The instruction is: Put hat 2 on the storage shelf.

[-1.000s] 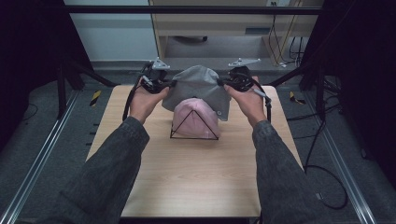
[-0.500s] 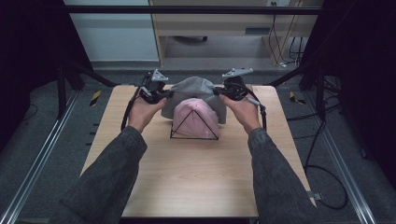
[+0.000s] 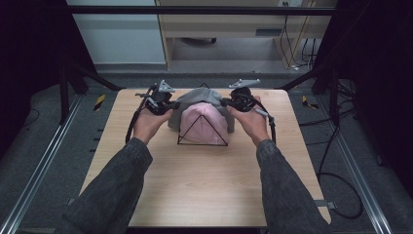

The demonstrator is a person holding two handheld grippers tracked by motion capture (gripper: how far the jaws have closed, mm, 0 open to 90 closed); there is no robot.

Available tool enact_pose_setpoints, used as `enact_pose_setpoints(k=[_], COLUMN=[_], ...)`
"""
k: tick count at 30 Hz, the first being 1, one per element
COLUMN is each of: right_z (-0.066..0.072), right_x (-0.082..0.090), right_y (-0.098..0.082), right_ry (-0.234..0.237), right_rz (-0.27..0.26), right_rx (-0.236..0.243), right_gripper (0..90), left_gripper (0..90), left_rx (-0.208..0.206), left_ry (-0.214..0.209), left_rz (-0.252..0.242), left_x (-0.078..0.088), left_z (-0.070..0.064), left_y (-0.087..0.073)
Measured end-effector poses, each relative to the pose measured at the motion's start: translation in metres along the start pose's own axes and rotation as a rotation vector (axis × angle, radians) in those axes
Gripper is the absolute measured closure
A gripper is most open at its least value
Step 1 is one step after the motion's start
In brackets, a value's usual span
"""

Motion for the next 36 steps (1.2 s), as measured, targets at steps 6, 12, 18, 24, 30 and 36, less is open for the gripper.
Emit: enact_pose_setpoints(k=[6,12,18,24,30,36], right_z=[0.002,0.003,0.005,0.005,0.004,0.005], right_x=[-0.003,-0.004,-0.004,0.001,0.004,0.013], right_y=[-0.005,-0.005,-0.006,-0.006,-0.013,-0.010], right_ry=[-0.003,-0.003,-0.008,-0.028,-0.046,-0.073], right_rz=[0.017,0.022,0.023,0.005,0.003,-0.004], right_rx=[0.001,0.002,0.003,-0.003,-0.018,-0.022], right_gripper=[86.5,86.4,85.5,80.4,70.9,54.2], left_gripper=[88.0,88.0,87.8,86.7,83.0,55.5], left_rx=[0.020,0.020,0.021,0.046,0.038,0.022], left_ry=[0.000,0.001,0.001,0.009,0.014,0.052], left_rz=[0.025,0.021,0.023,0.018,0.008,-0.056], left_x=[-0.003,-0.003,-0.002,0.000,0.002,0.014], left_z=[0.000,-0.001,-0.003,-0.003,-0.005,-0.007], left_y=[-0.007,-0.010,-0.013,-0.017,-0.021,-0.017])
Point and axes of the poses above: each handheld gripper's, and its own axes: x roughly backward along the jaws, y roughly out of its top, z roughly to its left, the point moved 1 cm from there along -x, roughly forward along the jaws, and after that the axes turned 9 degrees about -z, right-handed, at the moved point
